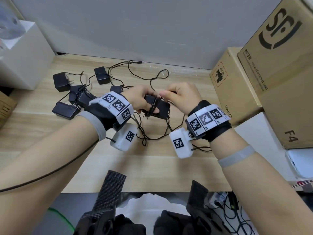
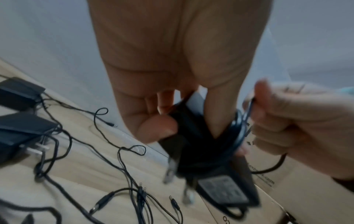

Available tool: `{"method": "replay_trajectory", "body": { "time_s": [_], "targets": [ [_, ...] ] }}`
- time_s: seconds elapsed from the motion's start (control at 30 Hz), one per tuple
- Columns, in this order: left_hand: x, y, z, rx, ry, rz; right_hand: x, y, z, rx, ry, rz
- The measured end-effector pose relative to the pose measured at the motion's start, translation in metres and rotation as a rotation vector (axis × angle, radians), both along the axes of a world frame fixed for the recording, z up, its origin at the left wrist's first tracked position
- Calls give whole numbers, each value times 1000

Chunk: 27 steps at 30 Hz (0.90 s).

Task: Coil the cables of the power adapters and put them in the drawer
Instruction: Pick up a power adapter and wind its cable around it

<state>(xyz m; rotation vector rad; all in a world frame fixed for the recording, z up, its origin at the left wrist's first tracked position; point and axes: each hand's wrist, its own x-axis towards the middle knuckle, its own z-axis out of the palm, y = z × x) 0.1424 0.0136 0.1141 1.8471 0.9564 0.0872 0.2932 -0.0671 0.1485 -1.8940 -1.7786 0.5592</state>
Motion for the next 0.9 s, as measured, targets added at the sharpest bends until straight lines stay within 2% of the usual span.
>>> {"method": "replay_trajectory", "body": {
  "time_s": [0.1, 0.17, 0.3, 0.4, 0.5, 0.63, 0.9],
  "targets": [
    [-4, -1, 4, -104, -41, -124, 4, 0, -10, -10, 48, -84],
    [-10, -1, 2, -203, -115, -124, 5, -2, -14, 5, 157, -160],
    [-16, -6, -4, -439, -363, -3, 8, -6, -30, -39, 253, -218],
    [-13, -10, -4, -515, -560, 147, 1, -6, -44, -137, 217, -200],
    [-8, -13, -3, -529, -678, 223, -11, -8, -47, -187, 217, -134],
    [-2, -15, -2, -503, -728, 381, -22, -13, -47, -209, 231, -33],
    [0, -13, -1, -324, -651, 438, -24, -14, -35, -275, 108, 64]
  ]
}}
